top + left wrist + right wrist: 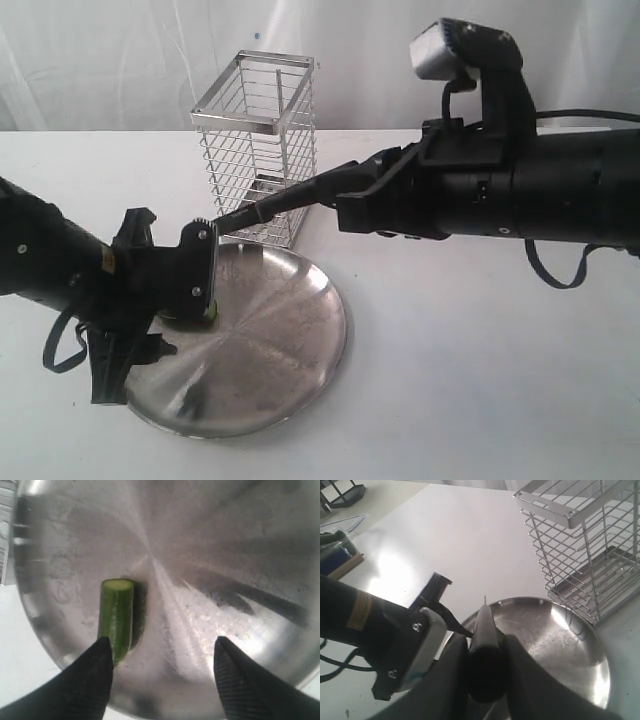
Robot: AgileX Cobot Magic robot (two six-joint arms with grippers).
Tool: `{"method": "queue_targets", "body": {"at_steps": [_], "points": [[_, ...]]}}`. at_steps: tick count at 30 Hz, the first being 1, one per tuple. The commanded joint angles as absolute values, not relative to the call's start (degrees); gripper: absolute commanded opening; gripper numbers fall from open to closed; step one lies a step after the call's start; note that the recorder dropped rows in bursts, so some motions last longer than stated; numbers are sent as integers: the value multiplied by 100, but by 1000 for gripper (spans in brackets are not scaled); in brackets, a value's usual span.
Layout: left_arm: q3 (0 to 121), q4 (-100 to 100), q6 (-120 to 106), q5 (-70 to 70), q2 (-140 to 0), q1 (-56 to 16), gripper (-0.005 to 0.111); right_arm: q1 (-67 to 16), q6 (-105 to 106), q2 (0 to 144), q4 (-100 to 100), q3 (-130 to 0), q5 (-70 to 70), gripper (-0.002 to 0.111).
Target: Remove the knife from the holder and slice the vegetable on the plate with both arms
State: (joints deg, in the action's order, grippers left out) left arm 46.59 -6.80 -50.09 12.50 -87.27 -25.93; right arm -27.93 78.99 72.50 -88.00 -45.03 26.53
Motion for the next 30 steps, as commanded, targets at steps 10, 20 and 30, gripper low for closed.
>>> {"method": "queue_targets", "body": {"at_steps": [10, 20, 30], "points": [[5251, -1006, -4710, 883, -9678, -2266, 62, -2796, 7983, 7214, -8901, -4676, 2957, 0], [6136, -1053, -4753, 1948, -10319, -2136, 62, -2796, 7983, 7214, -8912, -4676, 2946, 0], [6145, -985, -3612, 2212, -10616, -2136, 19, -2796, 8285, 7214, -9013, -4787, 1797, 0]]}}
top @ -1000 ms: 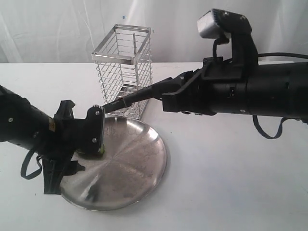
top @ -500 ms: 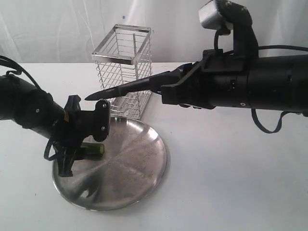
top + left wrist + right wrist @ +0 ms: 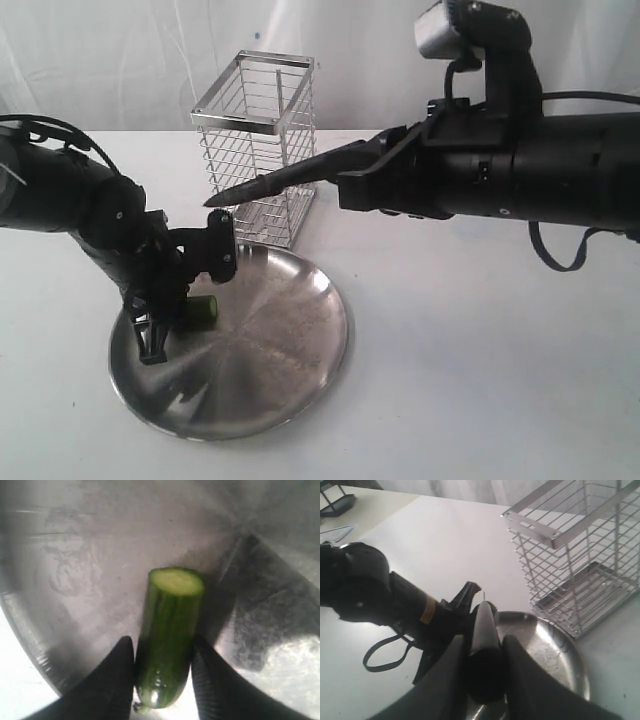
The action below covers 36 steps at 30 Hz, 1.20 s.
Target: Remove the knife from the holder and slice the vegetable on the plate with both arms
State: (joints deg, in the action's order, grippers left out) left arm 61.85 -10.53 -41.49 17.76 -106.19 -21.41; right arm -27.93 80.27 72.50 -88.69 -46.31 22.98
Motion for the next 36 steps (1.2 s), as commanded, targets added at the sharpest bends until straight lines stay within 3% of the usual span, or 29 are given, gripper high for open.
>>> {"method": "queue_targets", "body": {"at_steps": [1, 3, 14, 25, 36], "points": [[6145, -985, -3485, 2278, -10558, -2136, 13, -2796, 8346, 7214, -9013, -4844, 1746, 0], [6145, -985, -3123, 2448, -10382, -2136, 0, -2796, 8395, 7214, -9013, -4954, 1746, 0], [6119, 837, -1901, 3610, -9265, -2136, 0, -2796, 8483, 7214, -9002, -5006, 1638, 0], [5204, 1493, -1002, 2740, -9663, -2136, 0, -2796, 8483, 7214, -9002, -4994, 1904, 0], [4945, 1503, -552, 2213, -9661, -2136, 44, -2796, 8483, 7214, -9002, -4994, 1915, 0]]}}
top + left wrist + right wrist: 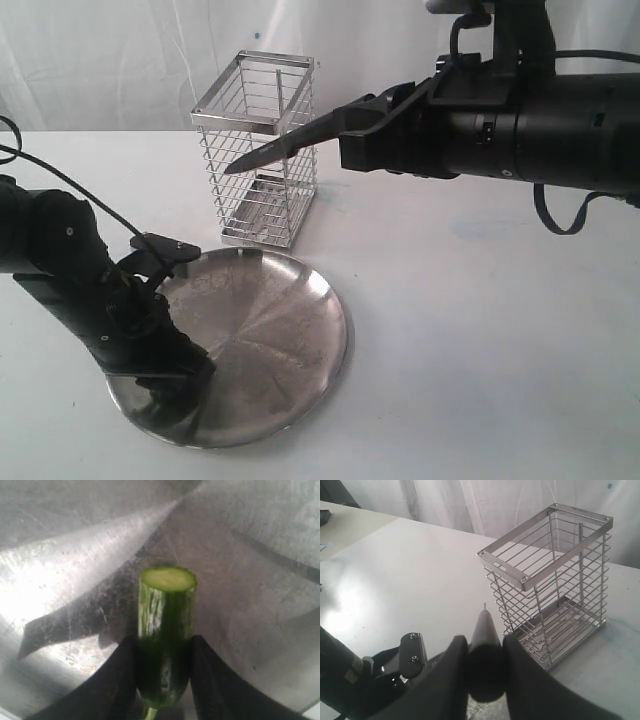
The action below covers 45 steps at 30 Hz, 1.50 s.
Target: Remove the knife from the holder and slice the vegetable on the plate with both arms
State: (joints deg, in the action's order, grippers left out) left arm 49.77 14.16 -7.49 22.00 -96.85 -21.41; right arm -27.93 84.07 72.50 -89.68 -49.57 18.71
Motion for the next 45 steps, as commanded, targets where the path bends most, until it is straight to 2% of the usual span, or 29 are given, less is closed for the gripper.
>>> {"method": "queue_targets", "body": {"at_steps": [1, 5, 9, 22, 33, 45], "points": [[4979, 1503, -552, 2231, -9638, -2136, 47, -2796, 8483, 7214, -9002, -4994, 1915, 0], [5216, 1453, -612, 2527, -9399, -2136, 56, -2796, 8483, 7214, -9002, -4994, 1852, 0], [5394, 1220, -624, 2933, -9009, -2136, 61, -2796, 8483, 7214, -9002, -4994, 1852, 0], [5330, 1205, -636, 3762, -7776, -2136, 61, -2796, 8445, 6981, -9014, -4957, 2374, 0], [4236, 3723, -2271, 2406, -7559, -2136, 58, -2796, 8308, 6684, -9305, -4795, 3009, 0], [4183, 3465, -2253, 1581, -7151, -2136, 58, -2796, 8192, 6528, -9256, -4781, 3048, 0]]}}
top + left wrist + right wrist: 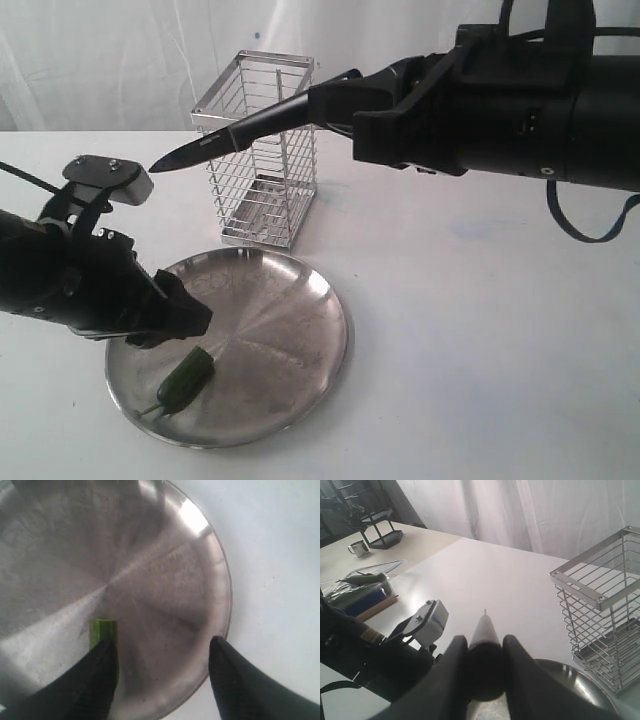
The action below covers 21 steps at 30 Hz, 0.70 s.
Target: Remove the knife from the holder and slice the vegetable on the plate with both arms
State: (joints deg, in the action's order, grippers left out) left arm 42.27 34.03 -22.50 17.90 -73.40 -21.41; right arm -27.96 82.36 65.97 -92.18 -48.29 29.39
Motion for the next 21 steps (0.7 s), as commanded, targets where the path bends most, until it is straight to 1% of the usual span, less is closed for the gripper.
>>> {"method": "queue_targets", "body": {"at_steps": [1, 7, 15, 21], "points": [[4183, 3561, -2253, 1532, -7132, -2136, 58, -2796, 8192, 6528, -9256, -4771, 3088, 0], [4183, 3940, -2276, 1178, -7025, -2136, 58, -2796, 8181, 6528, -9256, -4613, 3191, 0], [4183, 4027, -2298, 1077, -7025, -2136, 58, -2796, 8181, 6528, -9254, -4322, 3622, 0], [4183, 4027, -2359, 1031, -7025, -2136, 58, -2796, 8018, 6528, -8729, -4256, 3961, 0]]}}
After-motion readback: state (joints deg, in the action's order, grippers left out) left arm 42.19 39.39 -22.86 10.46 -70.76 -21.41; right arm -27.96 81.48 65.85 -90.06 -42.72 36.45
